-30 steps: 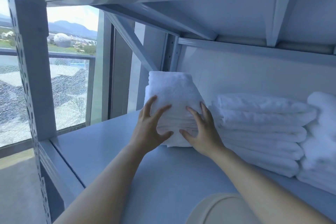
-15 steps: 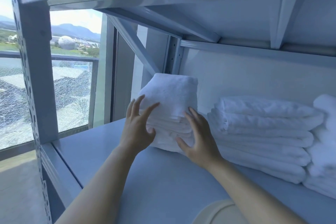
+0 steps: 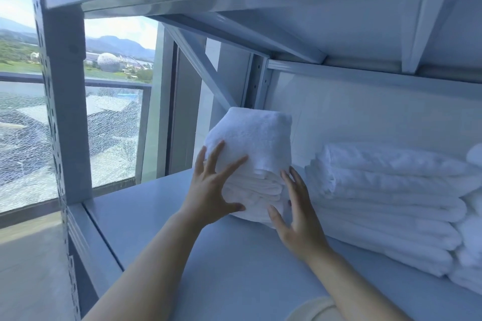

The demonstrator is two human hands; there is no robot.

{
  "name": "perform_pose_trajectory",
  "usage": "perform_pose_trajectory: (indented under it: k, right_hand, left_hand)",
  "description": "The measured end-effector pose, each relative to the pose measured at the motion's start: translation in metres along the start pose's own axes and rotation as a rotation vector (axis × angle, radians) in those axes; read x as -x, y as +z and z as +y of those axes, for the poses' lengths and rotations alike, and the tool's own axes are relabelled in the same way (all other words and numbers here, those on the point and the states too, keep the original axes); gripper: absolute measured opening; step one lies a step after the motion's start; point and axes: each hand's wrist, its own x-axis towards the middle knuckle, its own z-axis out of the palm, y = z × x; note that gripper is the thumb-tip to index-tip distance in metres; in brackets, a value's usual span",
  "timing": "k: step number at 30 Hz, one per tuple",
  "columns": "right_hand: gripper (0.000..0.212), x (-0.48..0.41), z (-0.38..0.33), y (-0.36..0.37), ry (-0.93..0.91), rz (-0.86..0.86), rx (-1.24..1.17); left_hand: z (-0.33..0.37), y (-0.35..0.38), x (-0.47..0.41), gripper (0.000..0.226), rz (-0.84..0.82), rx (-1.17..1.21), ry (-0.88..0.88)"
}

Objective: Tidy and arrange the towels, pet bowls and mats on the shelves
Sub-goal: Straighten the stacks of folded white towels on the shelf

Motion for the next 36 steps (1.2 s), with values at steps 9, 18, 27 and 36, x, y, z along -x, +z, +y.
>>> perform_pose_trajectory:
  k: [9, 18, 27, 36]
  right_hand:
    - [0.071, 0.004, -0.001, -0.002, 0.026, -0.015, 0.002]
    - [0.067, 0.008, -0.002, -0.001, 0.068, -0.062, 0.000]
    - [0.069, 0.009, -0.001, 0.001, 0.106, -0.076, -0.018]
    - [0.067, 0.008, 0.001, 0.002, 0.131, -0.047, -0.033]
  left_hand:
    - [0.001, 0.000, 0.003, 0.112, -0.062, -0.069, -0.064]
    - [-0.010, -0.007, 0.006, 0.099, -0.012, -0.070, -0.254]
    - [0.019, 0.002, 0.006, 0.074, -0.062, 0.099, -0.074]
    - [0.020, 0.020, 0.009, 0.115, -0.038, 0.034, -0.048]
